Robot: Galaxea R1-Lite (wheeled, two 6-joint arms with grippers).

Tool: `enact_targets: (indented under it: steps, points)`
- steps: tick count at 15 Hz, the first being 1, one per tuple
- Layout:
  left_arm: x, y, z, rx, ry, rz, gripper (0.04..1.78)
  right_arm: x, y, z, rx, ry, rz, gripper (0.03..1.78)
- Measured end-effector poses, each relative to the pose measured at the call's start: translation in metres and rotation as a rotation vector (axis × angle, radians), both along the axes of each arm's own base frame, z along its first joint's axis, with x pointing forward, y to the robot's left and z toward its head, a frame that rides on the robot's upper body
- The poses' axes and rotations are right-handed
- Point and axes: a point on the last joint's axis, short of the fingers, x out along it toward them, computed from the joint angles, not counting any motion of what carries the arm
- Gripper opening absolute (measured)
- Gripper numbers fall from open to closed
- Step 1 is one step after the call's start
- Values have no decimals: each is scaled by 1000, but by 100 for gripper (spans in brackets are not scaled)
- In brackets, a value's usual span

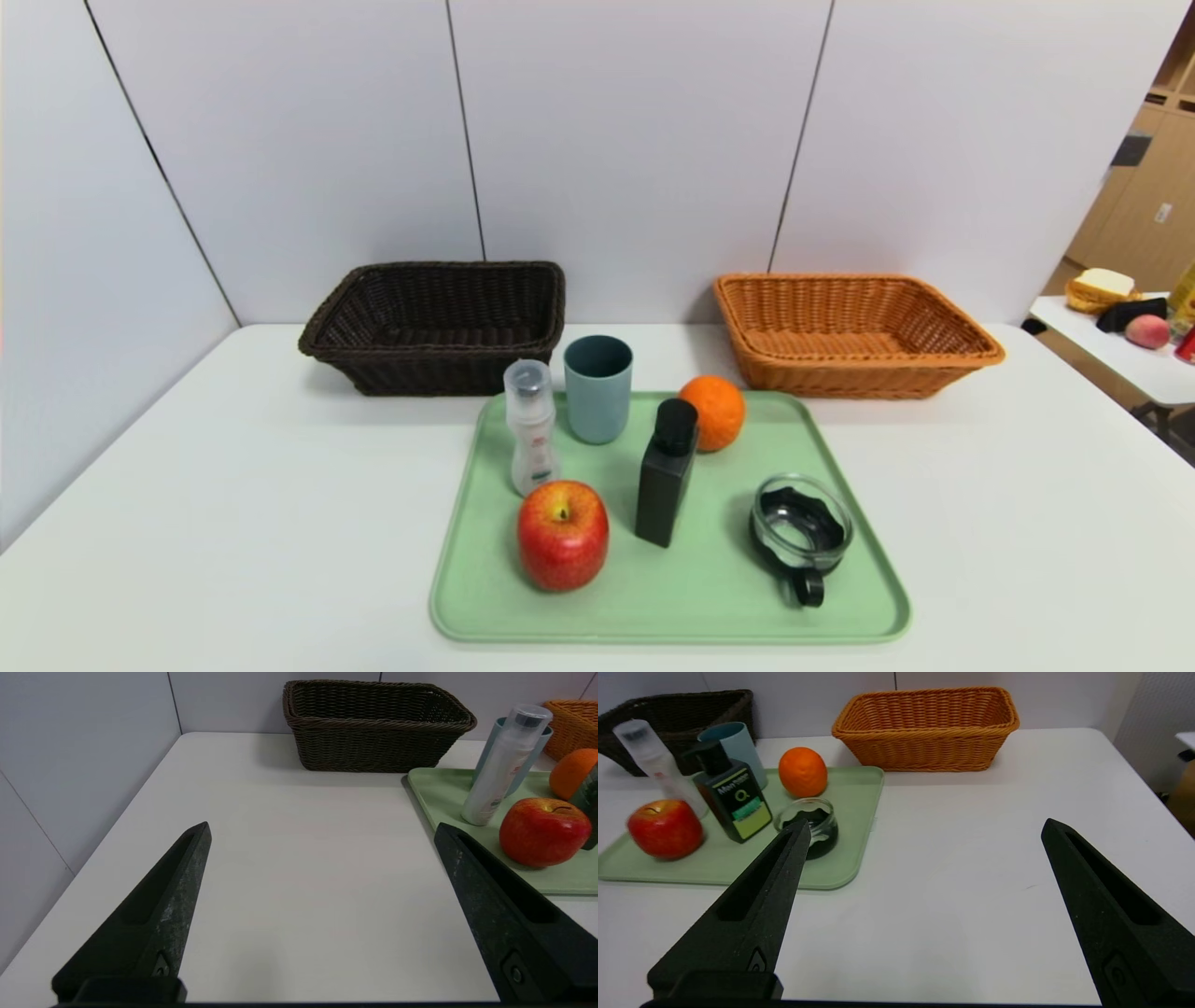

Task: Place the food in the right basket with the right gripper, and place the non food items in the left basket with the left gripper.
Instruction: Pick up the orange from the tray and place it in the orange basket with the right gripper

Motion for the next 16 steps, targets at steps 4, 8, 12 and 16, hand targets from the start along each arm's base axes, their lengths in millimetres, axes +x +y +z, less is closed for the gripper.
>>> enact_targets:
  steps: [4, 8, 12, 16]
  points:
    - [-1, -1, 50, -4, 159, -36, 169, 25, 1, 90, 145, 258, 32, 171]
    - [20, -1, 90, -12, 320, -58, 169, 98, 4, 133, 312, 615, 8, 171]
    - [67, -2, 121, -85, 340, -113, 169, 157, 26, 147, 466, 836, 65, 171]
    - [101, -6, 127, -118, 389, -194, 169, 186, 64, 153, 525, 941, 134, 171]
